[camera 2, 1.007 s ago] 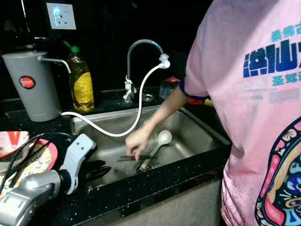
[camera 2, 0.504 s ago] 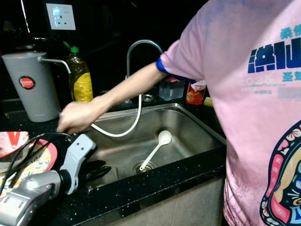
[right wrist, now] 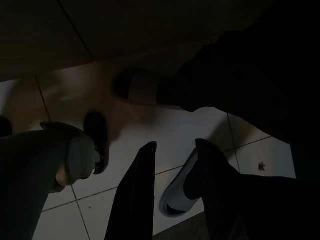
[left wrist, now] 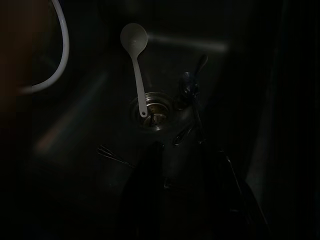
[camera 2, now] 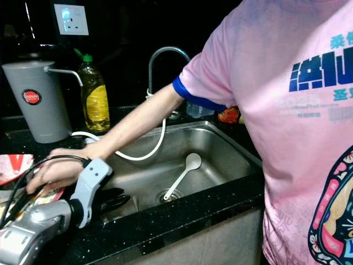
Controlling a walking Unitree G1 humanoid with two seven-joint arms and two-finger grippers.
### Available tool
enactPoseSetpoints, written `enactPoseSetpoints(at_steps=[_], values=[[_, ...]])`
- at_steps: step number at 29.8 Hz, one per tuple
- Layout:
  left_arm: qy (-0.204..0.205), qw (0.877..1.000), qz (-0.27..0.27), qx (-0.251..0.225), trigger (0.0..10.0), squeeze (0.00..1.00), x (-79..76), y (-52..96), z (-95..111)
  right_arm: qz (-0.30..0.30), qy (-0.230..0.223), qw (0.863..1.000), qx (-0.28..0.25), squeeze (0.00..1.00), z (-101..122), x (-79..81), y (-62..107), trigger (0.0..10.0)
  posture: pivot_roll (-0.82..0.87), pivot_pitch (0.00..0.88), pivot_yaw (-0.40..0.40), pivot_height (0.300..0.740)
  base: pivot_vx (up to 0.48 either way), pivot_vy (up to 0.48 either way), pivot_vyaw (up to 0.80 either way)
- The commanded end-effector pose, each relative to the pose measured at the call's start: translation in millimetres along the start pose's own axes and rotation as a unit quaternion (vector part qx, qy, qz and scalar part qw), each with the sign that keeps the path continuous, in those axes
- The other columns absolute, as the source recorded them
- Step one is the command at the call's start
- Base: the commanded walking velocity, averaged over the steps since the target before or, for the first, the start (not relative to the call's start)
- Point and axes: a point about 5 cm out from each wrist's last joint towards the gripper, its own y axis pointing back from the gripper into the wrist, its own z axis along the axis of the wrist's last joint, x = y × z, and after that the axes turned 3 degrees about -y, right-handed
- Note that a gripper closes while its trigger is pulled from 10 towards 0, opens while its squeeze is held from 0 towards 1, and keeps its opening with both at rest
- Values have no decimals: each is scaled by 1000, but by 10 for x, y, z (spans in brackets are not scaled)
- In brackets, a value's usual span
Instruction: Kitchen organization
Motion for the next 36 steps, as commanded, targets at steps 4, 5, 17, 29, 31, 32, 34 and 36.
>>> enactPoseSetpoints(at_steps=[4, 5, 17, 29, 31, 32, 34, 36], values=[[12, 1000, -12, 22, 10000, 0, -41, -12, -101, -3, -7, 1000, 10, 0, -64, 7, 13, 10000, -33, 0, -51, 740, 0, 0, 0], [12, 1000, -12, 22, 10000, 0, -38, -12, -101, -3, -7, 1000, 10, 0, -72, 7, 15, 10000, -32, 0, -50, 740, 0, 0, 0], [14, 999, -18, 25, 10000, 0, -29, -7, -108, -6, -19, 1000, 17, 0, -139, 27, 30, 10000, -37, 0, -35, 740, 0, 0, 0], [15, 999, -18, 26, 10000, 0, -25, 17, -108, -6, -21, 1000, 23, 0, -193, 43, 44, 10000, -33, 0, -40, 740, 0, 0, 0], [16, 999, -16, 25, 10000, 0, -22, 21, -106, -4, -19, 1000, 23, 0, -189, 48, 42, 10000, -33, 0, -40, 740, 0, 0, 0], [16, 1000, -12, 24, 10000, 0, -16, 26, -104, -2, -16, 1000, 23, 0, -185, 49, 41, 10000, -28, 0, -43, 740, 0, 0, 0], [16, 1000, -9, 23, 10000, 0, -13, 29, -103, -3, -15, 1000, 23, 0, -181, 45, 40, 10000, -27, 0, -45, 740, 0, 0, 0], [17, 1000, -8, 22, 10000, 0, -9, 31, -102, -5, -15, 1000, 23, 0, -173, 32, 38, 10000, -29, 0, -43, 740, 0, 0, 0]])
